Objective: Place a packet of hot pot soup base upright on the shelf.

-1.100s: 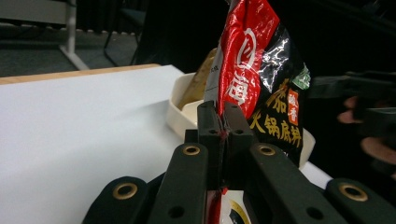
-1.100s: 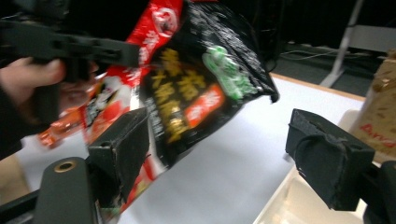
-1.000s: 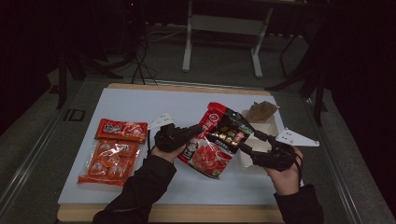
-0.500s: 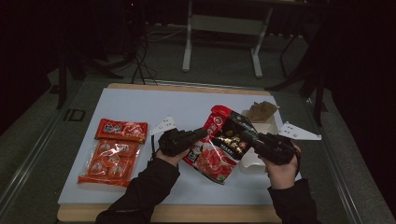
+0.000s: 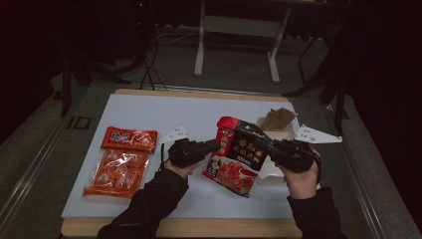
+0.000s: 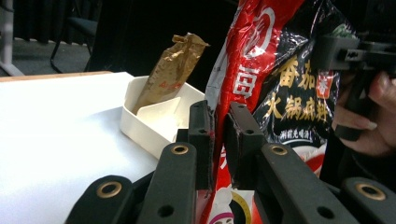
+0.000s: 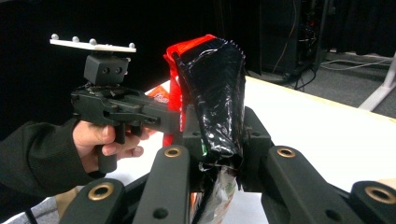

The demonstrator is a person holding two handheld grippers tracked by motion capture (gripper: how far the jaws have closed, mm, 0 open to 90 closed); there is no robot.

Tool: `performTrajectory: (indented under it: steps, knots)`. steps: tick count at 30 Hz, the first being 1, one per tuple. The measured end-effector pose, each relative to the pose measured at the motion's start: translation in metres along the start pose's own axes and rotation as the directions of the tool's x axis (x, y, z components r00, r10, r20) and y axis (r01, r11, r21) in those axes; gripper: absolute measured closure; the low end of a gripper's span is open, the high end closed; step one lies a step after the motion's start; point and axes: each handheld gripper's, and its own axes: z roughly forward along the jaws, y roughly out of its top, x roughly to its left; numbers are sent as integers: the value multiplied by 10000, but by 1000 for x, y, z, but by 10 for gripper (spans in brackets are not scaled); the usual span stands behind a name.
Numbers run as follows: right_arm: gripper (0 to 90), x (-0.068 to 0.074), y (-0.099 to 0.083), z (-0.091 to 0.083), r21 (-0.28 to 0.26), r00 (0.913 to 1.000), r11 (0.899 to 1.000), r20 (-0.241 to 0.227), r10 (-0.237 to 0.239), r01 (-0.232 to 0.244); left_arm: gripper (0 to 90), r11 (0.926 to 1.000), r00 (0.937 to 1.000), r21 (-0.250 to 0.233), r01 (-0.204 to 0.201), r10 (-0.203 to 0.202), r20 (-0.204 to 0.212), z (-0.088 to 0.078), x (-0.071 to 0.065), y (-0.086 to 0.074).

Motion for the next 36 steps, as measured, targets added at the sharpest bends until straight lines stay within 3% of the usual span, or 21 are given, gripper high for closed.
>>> performTrajectory:
  steps: [2,4,9,13,16,17,18,25,28,31,36]
  knots:
    - [772,0,3,0,10,10000,10000,-41,-86,86,767,10000,9999,-5,53,-53,97,-1,1,2]
    - [772,-1,7,1,37,9998,9998,6,-192,192,646,9998,9998,30,178,-178,10,-2,1,5]
    - [771,-4,15,0,-13,9995,9995,3,-304,304,492,10000,9979,41,-64,67,-641,-8,0,8]
    - [770,-7,21,-3,-58,9991,9991,-14,-422,421,351,9989,9984,450,-103,127,-554,-12,-1,9]
    - [769,-9,23,-4,-37,9989,9989,21,-476,476,330,9985,9987,533,-90,116,-490,-14,-1,8]
    - [768,-11,26,-5,-2,9984,9984,59,-561,561,289,9965,9978,696,-470,501,-425,-18,-4,6]
    - [768,-12,26,-6,-17,9983,9984,133,-572,573,262,9958,9978,747,-535,562,-347,-19,-4,5]
    - [767,-21,34,-10,-49,9962,9966,292,-817,819,145,9903,9964,1215,-678,734,-422,-27,-9,0]
    - [768,-24,36,-12,-79,9961,9966,331,-817,820,104,9898,9964,1260,-664,725,-444,-29,-10,-1]
    - [766,-31,40,-16,-300,9944,9940,194,-1043,1048,11,9867,9982,1595,-301,380,-466,-37,-13,-8]
    - [766,-39,48,-22,-332,9902,9897,129,-1387,1391,11,9859,9983,1665,-150,241,-528,-47,-18,-12]
